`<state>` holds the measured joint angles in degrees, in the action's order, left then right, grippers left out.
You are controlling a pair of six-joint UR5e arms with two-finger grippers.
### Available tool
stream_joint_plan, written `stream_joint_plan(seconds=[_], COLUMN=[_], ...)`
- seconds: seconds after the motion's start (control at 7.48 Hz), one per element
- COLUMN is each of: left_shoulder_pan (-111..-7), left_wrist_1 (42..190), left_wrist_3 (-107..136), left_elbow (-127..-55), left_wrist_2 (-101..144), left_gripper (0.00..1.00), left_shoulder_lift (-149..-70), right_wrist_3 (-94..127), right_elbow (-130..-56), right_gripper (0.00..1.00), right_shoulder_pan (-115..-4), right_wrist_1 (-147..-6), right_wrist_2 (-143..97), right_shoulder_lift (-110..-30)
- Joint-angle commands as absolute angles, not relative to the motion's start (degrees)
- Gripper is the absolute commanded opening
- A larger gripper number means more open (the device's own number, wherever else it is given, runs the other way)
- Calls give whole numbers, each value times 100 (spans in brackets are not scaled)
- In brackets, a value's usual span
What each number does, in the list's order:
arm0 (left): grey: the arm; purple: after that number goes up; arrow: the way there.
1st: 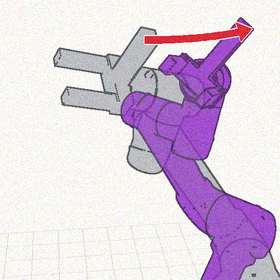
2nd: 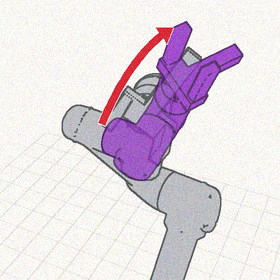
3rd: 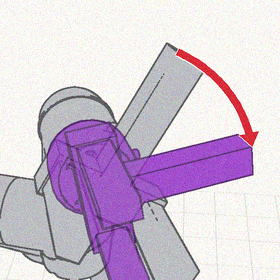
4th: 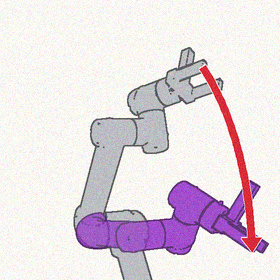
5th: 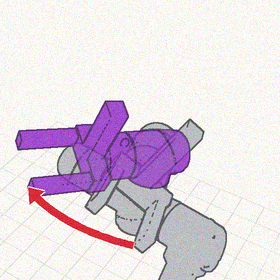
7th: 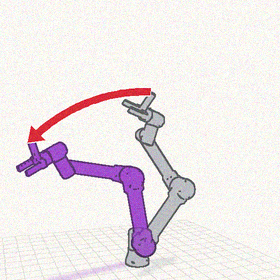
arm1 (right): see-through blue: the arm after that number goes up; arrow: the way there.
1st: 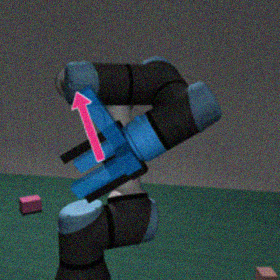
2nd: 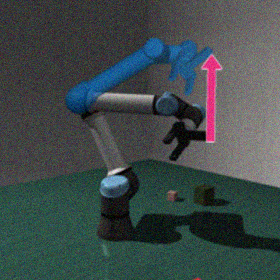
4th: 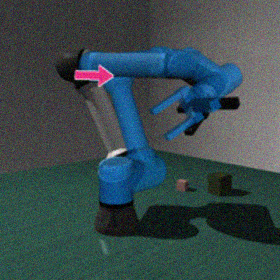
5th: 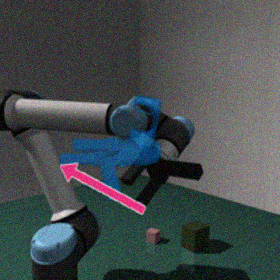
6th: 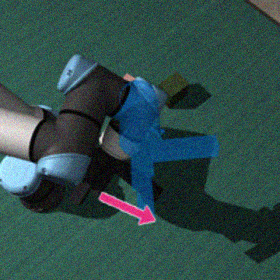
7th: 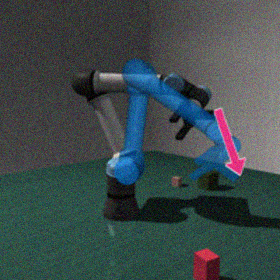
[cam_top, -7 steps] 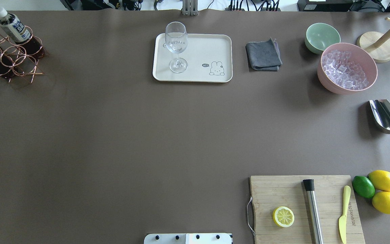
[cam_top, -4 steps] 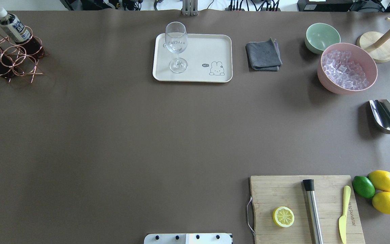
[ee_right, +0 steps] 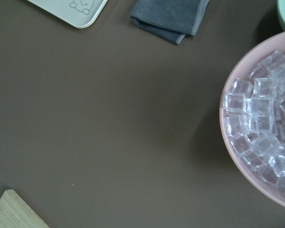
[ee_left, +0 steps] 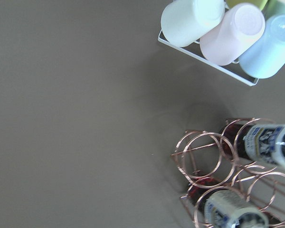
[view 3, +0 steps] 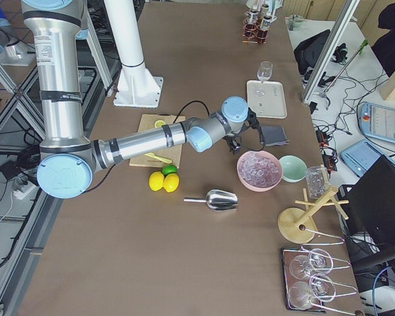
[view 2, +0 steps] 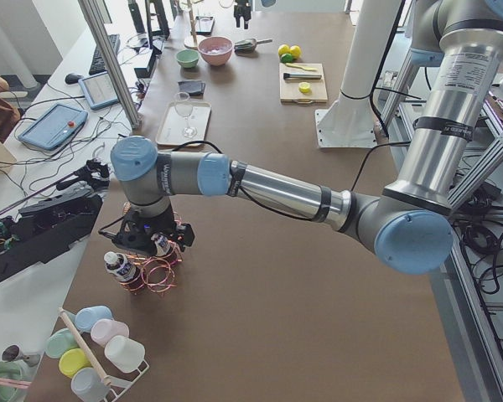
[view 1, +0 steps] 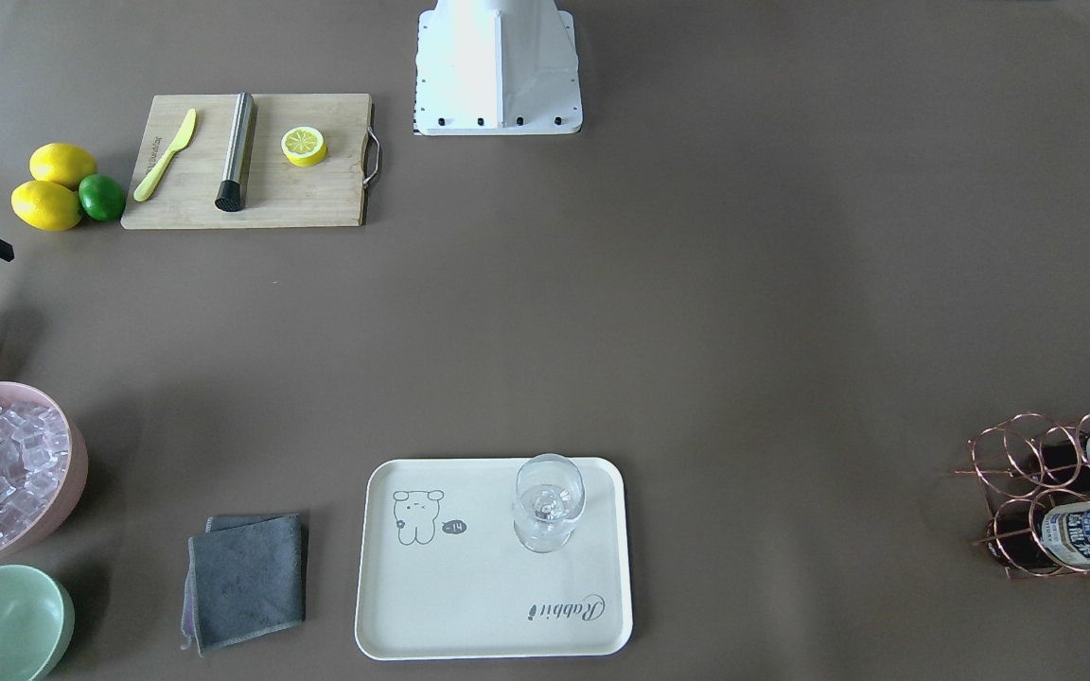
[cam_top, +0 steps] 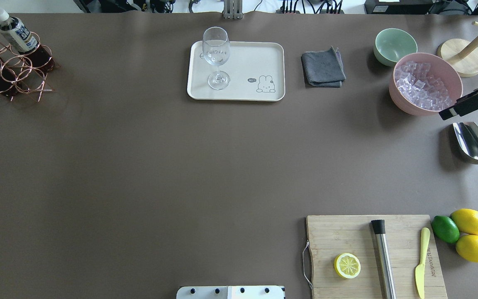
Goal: Take tea from basket to plate
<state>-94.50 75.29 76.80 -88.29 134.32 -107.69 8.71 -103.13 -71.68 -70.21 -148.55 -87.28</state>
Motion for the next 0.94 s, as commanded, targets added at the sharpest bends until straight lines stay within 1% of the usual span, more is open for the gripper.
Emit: stream_joint_plan(seconds=[0.0,0.13,0.27,0.4,0.67,0.8], left_shoulder_pan=[-9431,-9370,-9343,-9177,-9009,-8913], left_wrist_1=[7593,7977,8033,8042,8095,8103], left_wrist_3=[8854,9303,9856,9922,9958,9949], left_elbow=[-7901,-7867,-7805,-7805,-7761,-7682], left_wrist_2=[13438,13430,13438,13438,13438,13438], left_gripper=[98,98,98,98,97,97], left_shoulder_lift=[-11680,-11681,-11724,-11742,-11900,-12013], right_wrist_3=[888,896,914,1036,1275,1309], right_elbow=[-10362,-10519,-10529,-10390,-10318,-10336], right_gripper=[99,98,99,99,99,99], right_shoulder_pan=[-6629,-6618,-6540,-6278,-6258,-6258], right_wrist_1=[-7014,-6953,-6935,-6943,-6891,-6603], right_wrist_2=[-14888,-15045,-15090,-15056,-14977,-14950], right_shoulder_lift=[-8219,-8174,-7834,-7553,-6964,-6839])
